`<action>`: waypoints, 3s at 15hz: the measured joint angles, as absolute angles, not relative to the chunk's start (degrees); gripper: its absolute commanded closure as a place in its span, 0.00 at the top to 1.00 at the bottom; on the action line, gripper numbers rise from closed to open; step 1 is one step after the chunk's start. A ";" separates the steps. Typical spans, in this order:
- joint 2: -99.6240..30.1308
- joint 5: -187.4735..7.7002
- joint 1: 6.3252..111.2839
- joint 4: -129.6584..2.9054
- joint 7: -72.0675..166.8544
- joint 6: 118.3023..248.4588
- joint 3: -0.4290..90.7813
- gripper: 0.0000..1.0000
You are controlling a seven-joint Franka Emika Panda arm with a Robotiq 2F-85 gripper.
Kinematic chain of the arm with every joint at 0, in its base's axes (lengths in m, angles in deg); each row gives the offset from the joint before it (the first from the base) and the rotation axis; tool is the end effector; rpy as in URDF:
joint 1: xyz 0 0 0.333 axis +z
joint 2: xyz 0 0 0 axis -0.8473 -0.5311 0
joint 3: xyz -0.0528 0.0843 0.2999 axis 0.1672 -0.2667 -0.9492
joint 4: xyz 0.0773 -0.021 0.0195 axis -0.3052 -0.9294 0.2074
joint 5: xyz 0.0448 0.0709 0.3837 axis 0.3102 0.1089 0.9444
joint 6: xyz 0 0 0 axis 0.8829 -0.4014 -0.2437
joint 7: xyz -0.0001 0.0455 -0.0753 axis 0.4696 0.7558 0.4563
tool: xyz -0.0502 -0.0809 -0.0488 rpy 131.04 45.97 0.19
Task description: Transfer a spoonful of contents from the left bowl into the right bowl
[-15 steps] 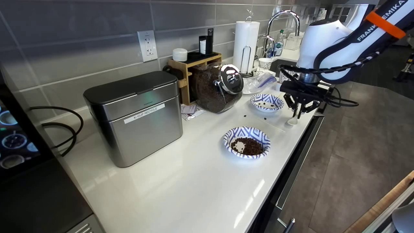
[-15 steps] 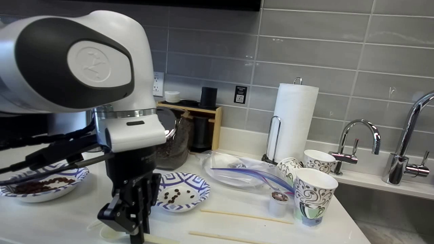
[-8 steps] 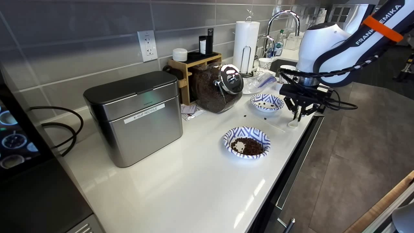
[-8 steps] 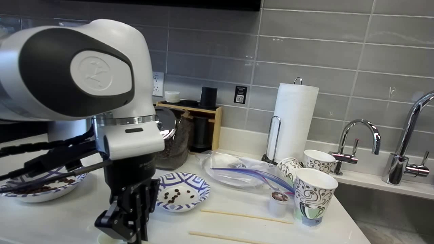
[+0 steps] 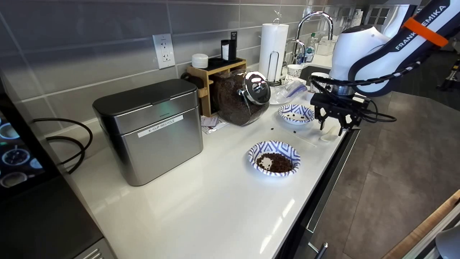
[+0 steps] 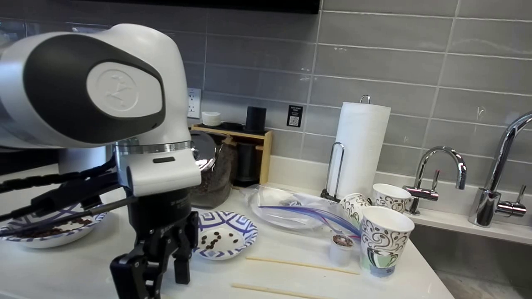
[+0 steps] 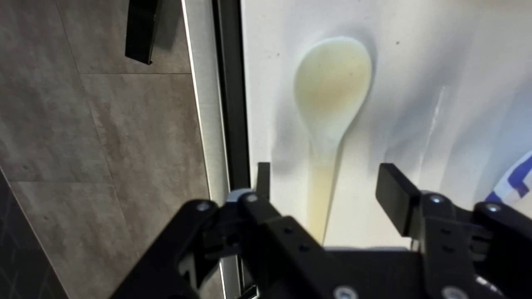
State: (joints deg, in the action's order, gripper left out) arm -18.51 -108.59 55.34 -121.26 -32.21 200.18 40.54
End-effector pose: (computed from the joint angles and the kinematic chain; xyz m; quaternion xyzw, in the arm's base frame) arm 0.4320 -0.0047 0.2484 0.8297 -0.5506 0.0654 0.0637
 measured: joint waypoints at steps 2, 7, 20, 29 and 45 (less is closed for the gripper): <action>-18.34 -108.58 55.40 -121.26 -32.21 200.18 40.55 1.00; -17.64 -108.49 55.40 -121.26 -31.83 200.16 40.90 1.00; -11.72 -102.21 55.41 -120.51 -16.19 187.98 41.06 1.00; -7.34 -99.21 55.46 -121.15 13.35 190.06 41.16 1.00; -3.20 -93.49 55.71 -121.55 46.15 185.58 41.31 1.00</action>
